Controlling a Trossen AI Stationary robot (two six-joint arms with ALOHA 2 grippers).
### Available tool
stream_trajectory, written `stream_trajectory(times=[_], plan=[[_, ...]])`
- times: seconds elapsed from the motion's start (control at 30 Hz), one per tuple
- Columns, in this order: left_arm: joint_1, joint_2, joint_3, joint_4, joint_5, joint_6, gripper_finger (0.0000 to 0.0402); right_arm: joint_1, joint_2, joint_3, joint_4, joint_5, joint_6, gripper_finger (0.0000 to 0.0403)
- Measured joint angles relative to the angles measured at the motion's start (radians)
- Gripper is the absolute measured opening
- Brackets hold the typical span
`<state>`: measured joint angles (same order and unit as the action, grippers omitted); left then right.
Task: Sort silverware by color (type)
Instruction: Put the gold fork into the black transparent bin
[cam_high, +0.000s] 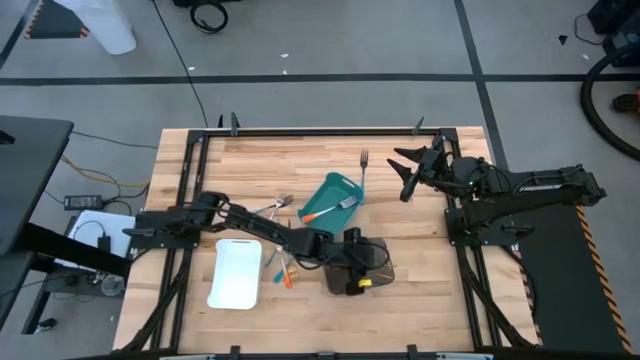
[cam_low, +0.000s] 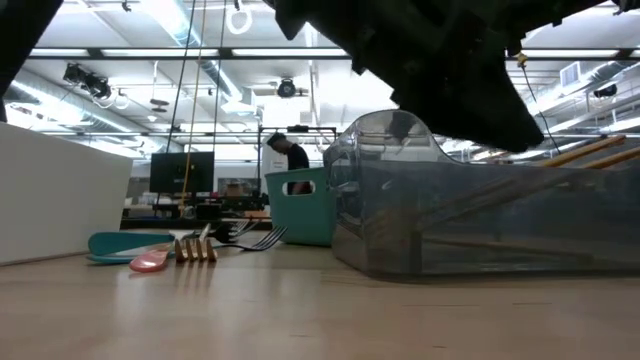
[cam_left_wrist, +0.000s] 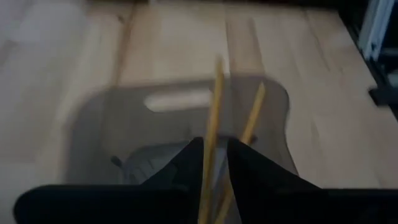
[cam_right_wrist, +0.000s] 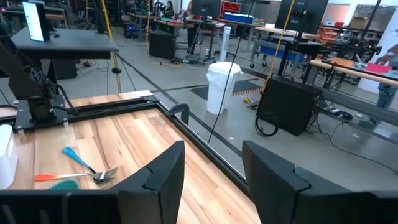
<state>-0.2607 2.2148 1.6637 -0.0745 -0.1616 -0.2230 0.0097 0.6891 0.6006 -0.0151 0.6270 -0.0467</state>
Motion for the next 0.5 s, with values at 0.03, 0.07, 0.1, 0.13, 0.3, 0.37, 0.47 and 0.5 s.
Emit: stream_trajectory(times=[0.03, 0.07, 0.1, 0.13, 0.3, 0.37, 0.47, 0.5], plan=[[0.000, 0.001, -0.002, -0.004, 0.001, 0.004, 0.0082, 0.000, 0.000, 0.000, 0.000, 0.000, 0.000, 0.0171], [0.000, 0.004, -0.002, 0.003, 0.002, 0.007, 0.0082, 0.000, 0.000, 0.000, 0.000, 0.000, 0.000, 0.0171], [0.000, 0.007, 0.000, 0.016, 0.002, 0.009, 0.0082, 0.000, 0.000, 0.000, 0.000, 0.000, -0.001, 0.0171], [0.001, 0.008, 0.000, 0.024, 0.003, 0.010, 0.0082, 0.000, 0.000, 0.000, 0.000, 0.000, -0.001, 0.0171], [0.008, 0.029, 0.001, 0.048, -0.001, 0.006, 0.0082, 0.000, 0.000, 0.000, 0.001, 0.000, 0.001, 0.0171], [0.007, 0.036, -0.002, 0.044, -0.001, 0.006, 0.0082, 0.000, 0.000, 0.000, 0.001, 0.000, 0.001, 0.0171], [0.011, 0.055, -0.001, 0.060, 0.004, 0.000, 0.0082, 0.000, 0.000, 0.000, 0.000, 0.000, 0.001, 0.0171], [0.011, 0.060, -0.001, 0.055, 0.004, 0.002, 0.0082, 0.000, 0.000, 0.000, 0.001, -0.001, 0.001, 0.0171]])
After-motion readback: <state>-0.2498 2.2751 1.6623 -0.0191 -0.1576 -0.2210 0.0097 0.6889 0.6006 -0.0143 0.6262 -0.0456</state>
